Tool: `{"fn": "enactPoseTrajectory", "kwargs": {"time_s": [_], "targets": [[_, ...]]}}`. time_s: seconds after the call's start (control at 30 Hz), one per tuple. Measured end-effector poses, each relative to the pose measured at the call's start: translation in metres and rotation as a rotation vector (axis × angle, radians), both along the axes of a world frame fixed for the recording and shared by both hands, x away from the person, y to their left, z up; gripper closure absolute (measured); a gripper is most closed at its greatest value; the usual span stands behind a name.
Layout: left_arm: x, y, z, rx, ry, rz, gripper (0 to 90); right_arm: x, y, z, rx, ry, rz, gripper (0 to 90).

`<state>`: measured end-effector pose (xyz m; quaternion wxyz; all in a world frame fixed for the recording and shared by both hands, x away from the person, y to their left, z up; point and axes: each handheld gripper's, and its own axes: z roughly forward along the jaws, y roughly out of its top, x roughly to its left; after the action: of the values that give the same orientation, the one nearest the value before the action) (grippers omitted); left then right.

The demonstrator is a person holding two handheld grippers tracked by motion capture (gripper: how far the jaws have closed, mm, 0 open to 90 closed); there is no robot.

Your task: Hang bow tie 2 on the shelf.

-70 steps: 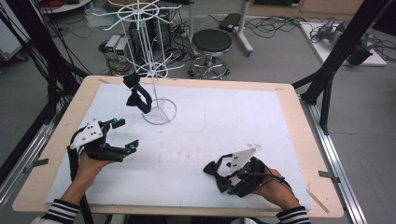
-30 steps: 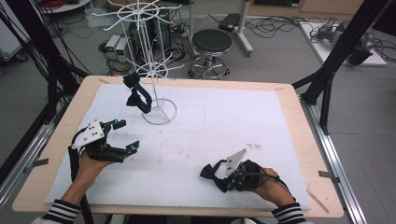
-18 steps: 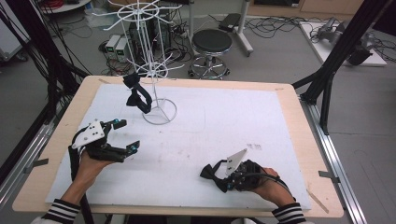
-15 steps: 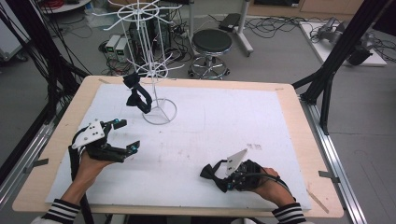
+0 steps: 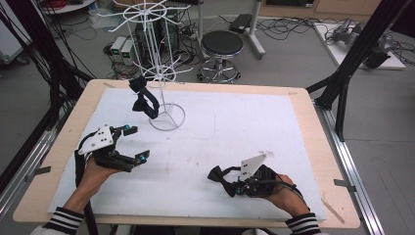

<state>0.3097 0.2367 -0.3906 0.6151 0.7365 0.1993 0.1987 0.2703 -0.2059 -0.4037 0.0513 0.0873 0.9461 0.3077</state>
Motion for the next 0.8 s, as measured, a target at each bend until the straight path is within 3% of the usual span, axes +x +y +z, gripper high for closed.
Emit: {"fn": "enactPoseTrajectory", "kwargs": {"time_s": [0.27, 0.8], "targets": [[0.002, -0.005, 0.005, 0.005, -0.006, -0.028, 6.3, 0.003, 0.002, 0.008, 0.067, -0.045, -0.004, 83.0], [0.004, -0.019, 0.012, 0.006, 0.029, -0.131, 6.4, 0.005, 0.013, 0.024, 0.17, -0.122, 0.012, 83.0]]}}
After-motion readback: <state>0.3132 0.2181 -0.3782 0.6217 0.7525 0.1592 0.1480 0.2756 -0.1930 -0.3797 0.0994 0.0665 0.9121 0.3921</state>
